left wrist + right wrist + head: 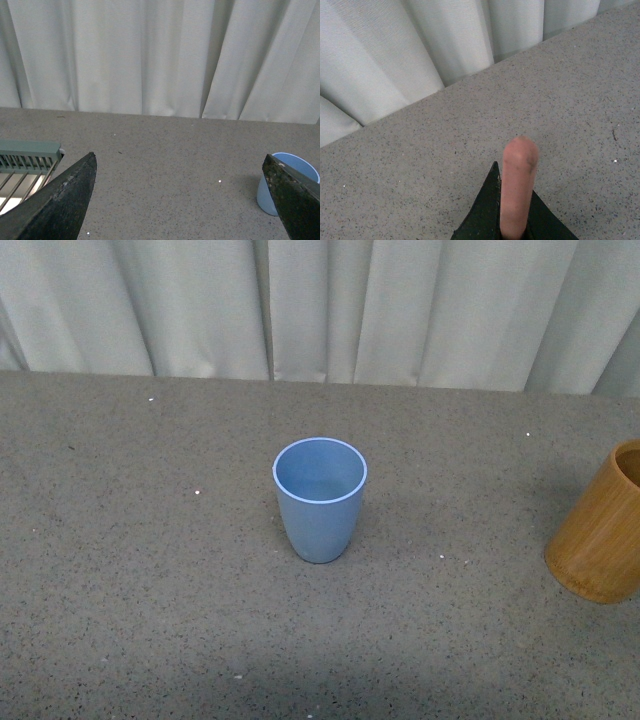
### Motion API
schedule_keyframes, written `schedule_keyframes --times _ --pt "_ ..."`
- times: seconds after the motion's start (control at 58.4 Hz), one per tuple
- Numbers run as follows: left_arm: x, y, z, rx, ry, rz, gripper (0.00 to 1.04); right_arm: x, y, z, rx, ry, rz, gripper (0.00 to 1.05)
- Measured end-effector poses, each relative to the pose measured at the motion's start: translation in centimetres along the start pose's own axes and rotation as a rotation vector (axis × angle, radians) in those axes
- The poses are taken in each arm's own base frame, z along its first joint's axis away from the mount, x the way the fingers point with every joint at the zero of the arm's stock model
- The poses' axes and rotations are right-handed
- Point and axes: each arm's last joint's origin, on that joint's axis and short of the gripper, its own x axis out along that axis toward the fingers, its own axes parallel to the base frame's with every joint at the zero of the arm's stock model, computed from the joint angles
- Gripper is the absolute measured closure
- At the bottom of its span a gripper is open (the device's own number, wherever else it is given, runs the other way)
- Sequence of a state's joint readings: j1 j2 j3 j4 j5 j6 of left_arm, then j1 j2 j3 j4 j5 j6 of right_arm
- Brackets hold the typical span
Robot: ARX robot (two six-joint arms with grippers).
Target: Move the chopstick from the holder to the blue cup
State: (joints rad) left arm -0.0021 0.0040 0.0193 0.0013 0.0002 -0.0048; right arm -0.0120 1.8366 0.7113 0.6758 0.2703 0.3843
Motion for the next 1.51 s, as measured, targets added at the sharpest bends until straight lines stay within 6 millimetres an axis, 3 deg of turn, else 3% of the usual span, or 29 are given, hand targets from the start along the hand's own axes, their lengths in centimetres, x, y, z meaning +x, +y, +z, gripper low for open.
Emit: schedule_keyframes --times 0.531,1.506 --pt "0.0 0.0 0.0 0.000 0.000 0.000 0.07 -1.1 1.8 -0.1 0.013 -0.036 0.063 1.03" --pt "0.0 0.0 0.0 0.000 0.000 0.000 0.07 -7.2 0.5 5.3 0.057 -0.226 0.111 1.03"
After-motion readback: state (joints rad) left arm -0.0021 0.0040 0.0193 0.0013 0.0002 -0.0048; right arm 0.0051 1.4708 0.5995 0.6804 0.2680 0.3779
